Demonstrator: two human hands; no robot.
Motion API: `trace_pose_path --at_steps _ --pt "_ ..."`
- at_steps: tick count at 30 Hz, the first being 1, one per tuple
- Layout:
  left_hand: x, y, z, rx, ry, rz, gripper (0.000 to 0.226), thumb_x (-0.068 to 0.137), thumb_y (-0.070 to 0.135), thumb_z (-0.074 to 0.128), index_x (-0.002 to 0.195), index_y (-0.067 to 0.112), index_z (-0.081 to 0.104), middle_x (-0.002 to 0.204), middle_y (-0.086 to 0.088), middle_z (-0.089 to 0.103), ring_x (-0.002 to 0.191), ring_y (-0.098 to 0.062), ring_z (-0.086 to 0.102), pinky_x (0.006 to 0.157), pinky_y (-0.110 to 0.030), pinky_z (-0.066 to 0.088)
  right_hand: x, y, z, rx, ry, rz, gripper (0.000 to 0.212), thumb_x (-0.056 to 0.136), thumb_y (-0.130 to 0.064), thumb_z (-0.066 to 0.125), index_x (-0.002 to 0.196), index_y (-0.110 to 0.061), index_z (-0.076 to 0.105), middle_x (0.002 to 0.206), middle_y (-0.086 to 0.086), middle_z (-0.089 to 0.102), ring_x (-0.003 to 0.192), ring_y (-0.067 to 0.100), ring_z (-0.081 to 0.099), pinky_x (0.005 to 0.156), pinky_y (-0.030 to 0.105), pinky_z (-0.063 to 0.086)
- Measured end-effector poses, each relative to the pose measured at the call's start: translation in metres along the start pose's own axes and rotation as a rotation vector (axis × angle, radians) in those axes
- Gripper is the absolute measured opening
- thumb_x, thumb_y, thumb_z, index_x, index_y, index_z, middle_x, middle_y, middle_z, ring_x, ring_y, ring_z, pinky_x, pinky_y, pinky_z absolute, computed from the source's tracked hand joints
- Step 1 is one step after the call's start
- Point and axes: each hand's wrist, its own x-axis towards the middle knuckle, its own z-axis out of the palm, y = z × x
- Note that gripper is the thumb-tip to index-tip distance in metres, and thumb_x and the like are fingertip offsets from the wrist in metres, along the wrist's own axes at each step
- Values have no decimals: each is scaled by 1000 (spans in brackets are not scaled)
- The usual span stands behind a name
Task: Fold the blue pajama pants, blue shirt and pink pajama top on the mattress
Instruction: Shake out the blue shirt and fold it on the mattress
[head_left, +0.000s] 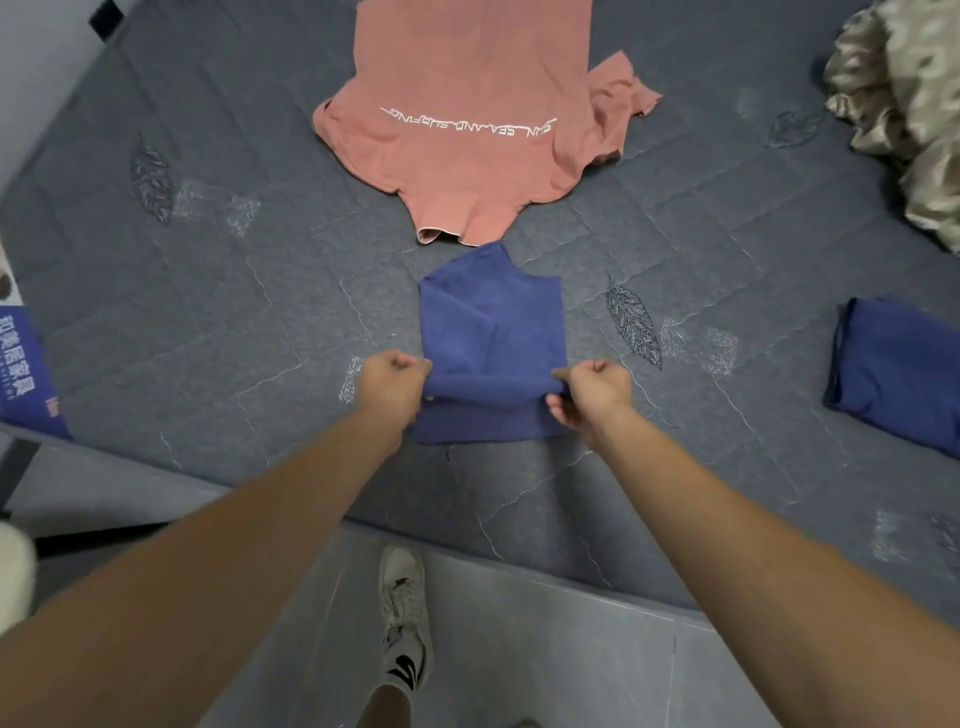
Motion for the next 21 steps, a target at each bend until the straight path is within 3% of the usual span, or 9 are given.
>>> trace_pose_path --at_steps 2,5,7,11,13,15,18,21 --pt "29 21 7 4 -46 -39 32 95 18 65 66 14 51 58 -10 53 43 -19 43 40 -20 34 19 -23 14 26 -12 12 25 90 -4 67 96 -18 47 62 11 60 33 12 57 34 22 47" --pt "70 47 20 -62 -96 -116 31 99 19 62 70 13 51 60 -9 53 27 -7 42 30 -13 31 47 -52 34 38 -3 14 19 92 -4 65 105 -12 53 52 9 62 34 13 59 36 24 50" --pt "93 60 28 -102 -98 -151 28 100 19 62 74 13 52 63 -9 55 25 -4 45 30 -13 35 64 -67 47 35 7 15 12 93 -4 62 97 -9 52 56 10 62 34 12 59 37 25 53" --pt "132 76 40 -201 -78 -172 20 100 19 62 84 7 59 58 -9 61 29 -6 53 33 -17 44 94 -87 68 36 30 -25 5 94 -3 59 92 -7 56 64 12 64 39 13 61 45 26 57" --pt "143 79 44 -244 -73 -133 20 100 23 63 103 3 63 73 -9 66 44 -10 60 40 -20 50 108 -88 77 55 21 -91 7 94 -5 61 99 -9 59 72 9 66 53 14 65 60 29 60" --pt "147 74 42 -126 -30 63 36 98 25 64 127 4 58 94 -2 65 74 -15 63 62 -27 55 116 -77 80 -66 60 -309 21 91 -7 63 110 -15 59 88 4 68 74 15 66 80 34 59" --pt "135 47 30 457 81 707 58 93 33 60 146 16 45 134 -4 54 122 -26 51 99 -39 42 110 -43 73 -632 235 -852 45 85 -12 58 130 -17 57 125 2 63 115 24 55 103 39 43" --pt "126 16 37 865 -96 1061 62 98 46 46 155 24 38 162 -2 34 149 -26 32 116 -45 32 101 -5 78 -1019 121 -1045 55 95 -25 52 149 -20 45 161 2 36 145 25 35 117 42 29"
